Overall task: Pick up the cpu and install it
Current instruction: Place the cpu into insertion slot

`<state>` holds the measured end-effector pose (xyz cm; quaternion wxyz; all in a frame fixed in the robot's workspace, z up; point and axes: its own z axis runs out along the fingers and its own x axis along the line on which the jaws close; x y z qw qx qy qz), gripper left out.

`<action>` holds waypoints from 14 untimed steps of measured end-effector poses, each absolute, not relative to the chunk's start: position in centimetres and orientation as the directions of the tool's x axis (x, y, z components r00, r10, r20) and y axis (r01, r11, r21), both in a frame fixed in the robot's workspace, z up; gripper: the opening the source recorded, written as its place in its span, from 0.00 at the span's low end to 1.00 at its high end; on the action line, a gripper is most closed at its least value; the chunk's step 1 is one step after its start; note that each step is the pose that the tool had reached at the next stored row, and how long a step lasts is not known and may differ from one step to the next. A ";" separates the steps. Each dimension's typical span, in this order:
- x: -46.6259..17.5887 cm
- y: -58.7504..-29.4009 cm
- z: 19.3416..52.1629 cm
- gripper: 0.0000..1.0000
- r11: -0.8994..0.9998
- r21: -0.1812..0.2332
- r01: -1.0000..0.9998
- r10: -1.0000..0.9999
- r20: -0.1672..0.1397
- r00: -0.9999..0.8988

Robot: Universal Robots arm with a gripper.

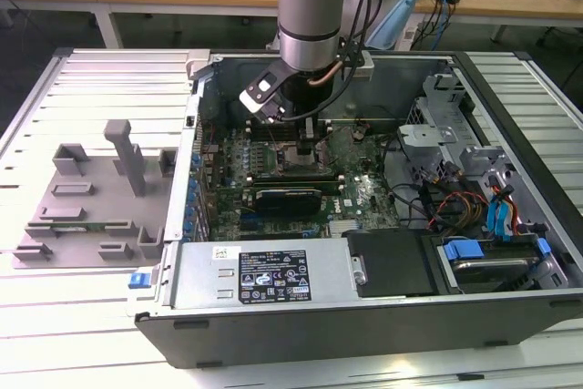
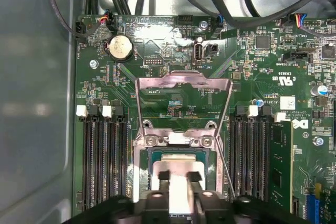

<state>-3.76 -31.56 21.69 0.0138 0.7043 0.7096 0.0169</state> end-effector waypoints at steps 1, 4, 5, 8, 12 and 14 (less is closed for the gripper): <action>-3.8 -31.6 21.7 0.23 0.007 0.043 0.999 1.000 0.004 -0.008; -3.8 -31.6 21.7 0.11 0.007 0.043 0.999 1.000 0.004 -0.008; -3.8 -31.6 21.7 0.11 0.007 0.043 0.999 1.000 0.004 -0.008; -3.6 -31.6 21.7 0.11 0.007 0.014 1.000 1.000 0.004 -0.007; -3.5 -31.6 21.7 0.11 0.007 0.013 1.000 1.000 0.004 -0.007; -3.5 -31.6 21.7 0.11 0.007 0.013 1.000 1.000 0.004 -0.007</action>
